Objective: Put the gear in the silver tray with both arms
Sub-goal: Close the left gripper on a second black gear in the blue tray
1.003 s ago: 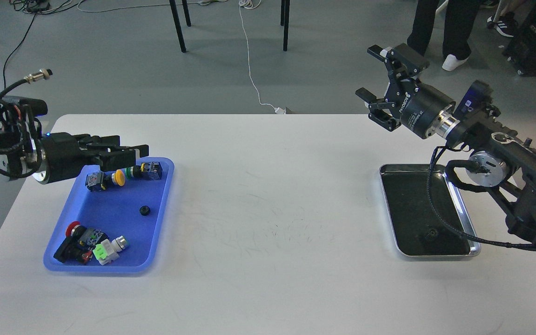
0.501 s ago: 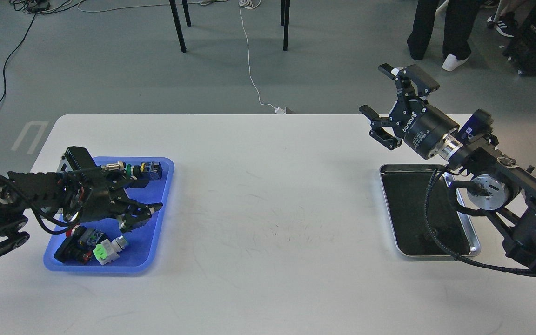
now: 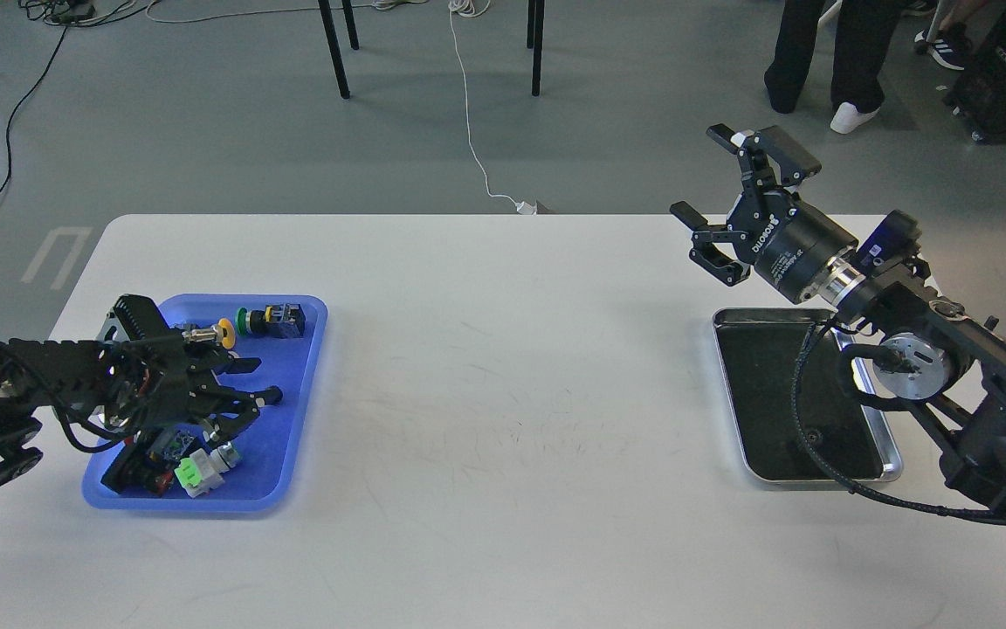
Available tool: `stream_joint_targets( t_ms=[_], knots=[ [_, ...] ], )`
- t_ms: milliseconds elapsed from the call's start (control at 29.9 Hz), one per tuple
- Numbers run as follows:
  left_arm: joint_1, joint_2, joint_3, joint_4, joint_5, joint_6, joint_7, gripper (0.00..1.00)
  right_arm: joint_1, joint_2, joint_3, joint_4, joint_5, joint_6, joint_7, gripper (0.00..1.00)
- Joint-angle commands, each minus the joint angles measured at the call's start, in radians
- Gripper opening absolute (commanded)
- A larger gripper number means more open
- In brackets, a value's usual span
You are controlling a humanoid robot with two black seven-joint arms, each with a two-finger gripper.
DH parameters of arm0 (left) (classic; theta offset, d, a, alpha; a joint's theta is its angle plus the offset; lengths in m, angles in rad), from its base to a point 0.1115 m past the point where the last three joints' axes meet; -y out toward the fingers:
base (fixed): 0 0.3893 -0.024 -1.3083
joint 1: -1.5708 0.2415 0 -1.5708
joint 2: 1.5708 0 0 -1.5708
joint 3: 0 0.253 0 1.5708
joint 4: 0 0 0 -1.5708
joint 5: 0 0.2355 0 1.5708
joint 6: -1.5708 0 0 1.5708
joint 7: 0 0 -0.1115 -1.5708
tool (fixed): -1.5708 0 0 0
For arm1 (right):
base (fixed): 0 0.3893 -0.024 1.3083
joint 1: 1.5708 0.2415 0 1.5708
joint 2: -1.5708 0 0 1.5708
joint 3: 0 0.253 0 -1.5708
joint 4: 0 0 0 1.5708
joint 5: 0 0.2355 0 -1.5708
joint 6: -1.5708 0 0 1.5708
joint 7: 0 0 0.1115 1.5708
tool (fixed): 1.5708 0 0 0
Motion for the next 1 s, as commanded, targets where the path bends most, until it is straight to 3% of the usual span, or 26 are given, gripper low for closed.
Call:
stream_joint_targets(
  t_ms=[0, 969],
  knots=[
    [0.001, -0.005, 0.000, 0.004, 0.000, 0.001, -0.001, 0.43, 0.000, -0.001, 0.000, -0.001, 0.000, 0.000, 0.000, 0.99],
    [0.024, -0.032, 0.008, 0.028, -0.003, 0.008, -0.003, 0.37, -0.002, -0.001, 0.000, -0.001, 0.000, 0.000, 0.000, 0.99]
  ],
)
